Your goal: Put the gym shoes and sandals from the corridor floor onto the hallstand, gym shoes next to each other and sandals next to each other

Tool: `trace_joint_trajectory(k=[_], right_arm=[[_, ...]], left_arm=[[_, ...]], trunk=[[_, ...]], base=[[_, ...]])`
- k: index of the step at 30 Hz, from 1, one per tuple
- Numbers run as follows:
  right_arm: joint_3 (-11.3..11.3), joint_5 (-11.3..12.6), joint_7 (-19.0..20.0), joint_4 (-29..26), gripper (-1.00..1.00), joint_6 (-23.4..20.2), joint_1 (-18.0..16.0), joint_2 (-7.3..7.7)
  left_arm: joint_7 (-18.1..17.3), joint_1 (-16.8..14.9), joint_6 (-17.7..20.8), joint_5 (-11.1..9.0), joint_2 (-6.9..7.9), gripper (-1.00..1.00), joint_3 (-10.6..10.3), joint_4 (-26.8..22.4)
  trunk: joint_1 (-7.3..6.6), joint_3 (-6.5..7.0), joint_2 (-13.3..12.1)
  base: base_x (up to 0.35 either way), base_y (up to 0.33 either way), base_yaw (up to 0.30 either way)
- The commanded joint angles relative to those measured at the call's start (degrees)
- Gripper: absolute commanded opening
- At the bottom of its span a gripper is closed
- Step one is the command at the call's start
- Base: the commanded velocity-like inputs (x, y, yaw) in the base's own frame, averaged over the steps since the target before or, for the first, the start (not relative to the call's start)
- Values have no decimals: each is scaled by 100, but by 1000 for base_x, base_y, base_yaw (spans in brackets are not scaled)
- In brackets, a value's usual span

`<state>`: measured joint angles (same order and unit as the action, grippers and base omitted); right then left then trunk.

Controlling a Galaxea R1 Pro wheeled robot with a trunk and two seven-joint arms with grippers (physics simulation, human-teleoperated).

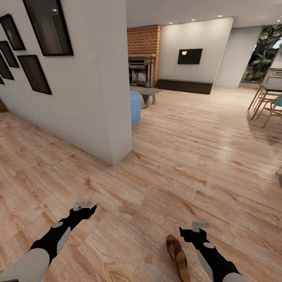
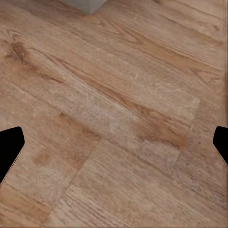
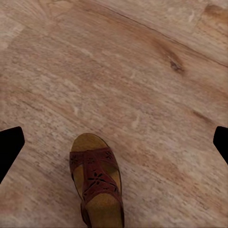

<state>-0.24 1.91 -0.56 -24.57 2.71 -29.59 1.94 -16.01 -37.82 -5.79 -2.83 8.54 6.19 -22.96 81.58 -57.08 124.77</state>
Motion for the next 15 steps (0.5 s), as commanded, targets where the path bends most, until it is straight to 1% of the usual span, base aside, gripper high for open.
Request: trace_joint_trajectory(k=[1,4,5,7,8,12,15], right_arm=[[-2,17,-6,4,100,19,-1,0],[-2,14,-6,4,100,19,-2,0],[-2,14,-6,4,100,19,-2,0],[-2,13,-6,4,100,19,-3,0],[-2,12,-6,4,100,19,-1,0],[-2,12,-6,4,100,19,1,0],[-2,11,-6,6,100,19,1,0]], left_arm=[[-39,4,17,11,-35,100,-63,-221],[-28,10,58,31,-53,100,-169,-488],[-28,10,58,31,-53,100,-169,-488],[-19,15,113,35,-62,100,-256,-758],[-17,17,235,26,-77,100,-294,-979],[-15,27,567,12,-138,100,-327,-1455],[-10,44,749,7,-186,100,-341,-1775]], trunk=[[-1,-4,2],[-1,-4,2],[-1,-4,2],[-1,-4,2],[-1,-4,2],[-1,-6,2],[-1,-14,2]], base=[[0,10,0],[0,6,0],[0,5,0],[0,3,0],[0,2,0],[0,1,0],[0,0,0]])
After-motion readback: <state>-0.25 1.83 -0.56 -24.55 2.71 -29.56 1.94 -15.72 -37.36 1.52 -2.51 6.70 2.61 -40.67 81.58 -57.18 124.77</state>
